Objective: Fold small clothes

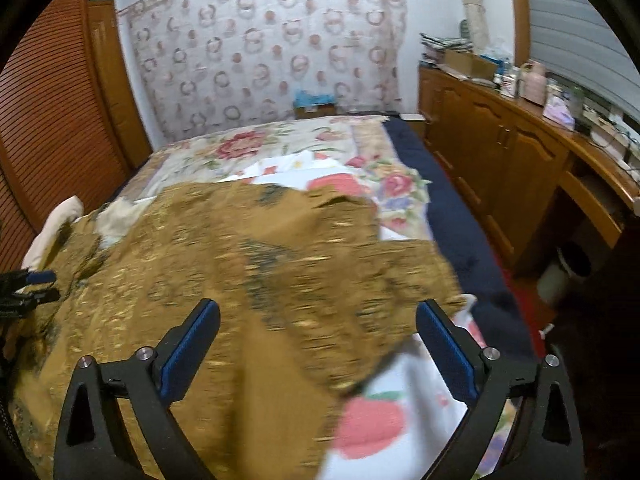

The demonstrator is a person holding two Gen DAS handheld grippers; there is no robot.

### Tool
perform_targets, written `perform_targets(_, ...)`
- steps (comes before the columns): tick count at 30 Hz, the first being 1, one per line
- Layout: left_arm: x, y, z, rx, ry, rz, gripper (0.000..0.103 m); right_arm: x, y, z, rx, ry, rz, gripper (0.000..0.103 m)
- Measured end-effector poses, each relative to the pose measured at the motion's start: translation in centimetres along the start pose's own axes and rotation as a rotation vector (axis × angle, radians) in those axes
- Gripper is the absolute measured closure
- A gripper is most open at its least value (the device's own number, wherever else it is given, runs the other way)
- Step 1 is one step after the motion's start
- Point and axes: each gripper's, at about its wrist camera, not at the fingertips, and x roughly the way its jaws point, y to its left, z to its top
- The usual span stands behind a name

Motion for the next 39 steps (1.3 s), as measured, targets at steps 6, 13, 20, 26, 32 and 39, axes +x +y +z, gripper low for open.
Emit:
perform_targets(6, 0.3, -0.9, -0.4, 0.046, -0.025, 0.031, 0.022, 1.8, -1.2, 0.6, 0.057, 0.041, -0.02, 0.018)
perform_targets(13, 0.8, -1.6, -0.5, 0.079, -0.016, 0.061, 0.016, 3.1, -2.9, 1.6, 0.14, 0.094, 0.025, 0.025)
perform_targets(20, 0.7, -1.6, -0.4, 0.076, -0.016, 0.061, 0.015, 4.4, -3.2, 2.3, 0.21, 0.14, 0.084, 0.039)
perform_targets(26, 0.7, -1.7, -0.4, 0.076, -0.016, 0.061, 0.015, 4.7, -4.8, 2.8, 0.202, 0.149, 0.12, 0.074)
perform_targets(32, 0.3, -1.5, -0.4, 0.066, -0.036, 0.056, 0.015, 3.5, -3.2, 2.9, 0.084, 0.083, 0.052, 0.093)
perform_targets(39, -2.5, -0.3, -0.3, -0.006, -0.154, 0.087, 0.015, -0.1, 0.8, 4.3, -0.024, -0.033, 0.056, 0.093)
